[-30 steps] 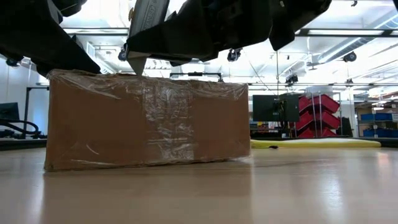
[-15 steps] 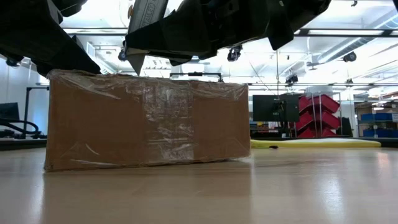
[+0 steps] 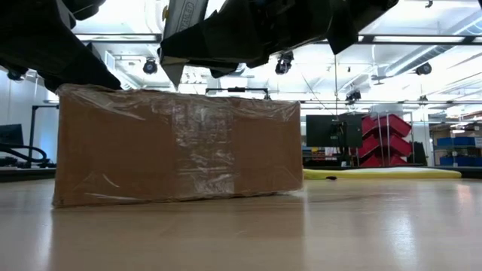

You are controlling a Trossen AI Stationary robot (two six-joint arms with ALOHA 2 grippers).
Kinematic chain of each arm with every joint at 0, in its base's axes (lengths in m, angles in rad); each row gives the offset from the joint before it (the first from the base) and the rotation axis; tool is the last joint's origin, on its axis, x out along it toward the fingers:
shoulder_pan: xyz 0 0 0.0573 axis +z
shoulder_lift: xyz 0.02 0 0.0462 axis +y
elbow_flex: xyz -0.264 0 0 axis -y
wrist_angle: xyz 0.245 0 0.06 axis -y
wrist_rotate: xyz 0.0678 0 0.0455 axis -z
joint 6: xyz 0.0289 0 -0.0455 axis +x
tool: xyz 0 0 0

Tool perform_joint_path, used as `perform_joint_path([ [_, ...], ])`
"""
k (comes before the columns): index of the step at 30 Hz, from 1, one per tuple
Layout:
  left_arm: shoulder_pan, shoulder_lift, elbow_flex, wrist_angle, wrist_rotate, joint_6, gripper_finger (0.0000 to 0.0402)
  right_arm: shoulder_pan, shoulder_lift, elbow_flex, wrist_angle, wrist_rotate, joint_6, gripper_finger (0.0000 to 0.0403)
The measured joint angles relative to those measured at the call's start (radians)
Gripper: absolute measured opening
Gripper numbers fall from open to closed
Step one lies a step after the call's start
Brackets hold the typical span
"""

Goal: Unpack boxes
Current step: Open the brown box using the gray cutter

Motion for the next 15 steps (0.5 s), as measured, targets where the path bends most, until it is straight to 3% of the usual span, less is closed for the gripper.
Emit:
perform_joint_path([
  [15, 0.000, 0.000, 0.000, -0.004, 0.000, -0.004, 0.0155, -0.002, 0.039, -0.003, 0.087, -0.011, 0.027, 0.0039],
])
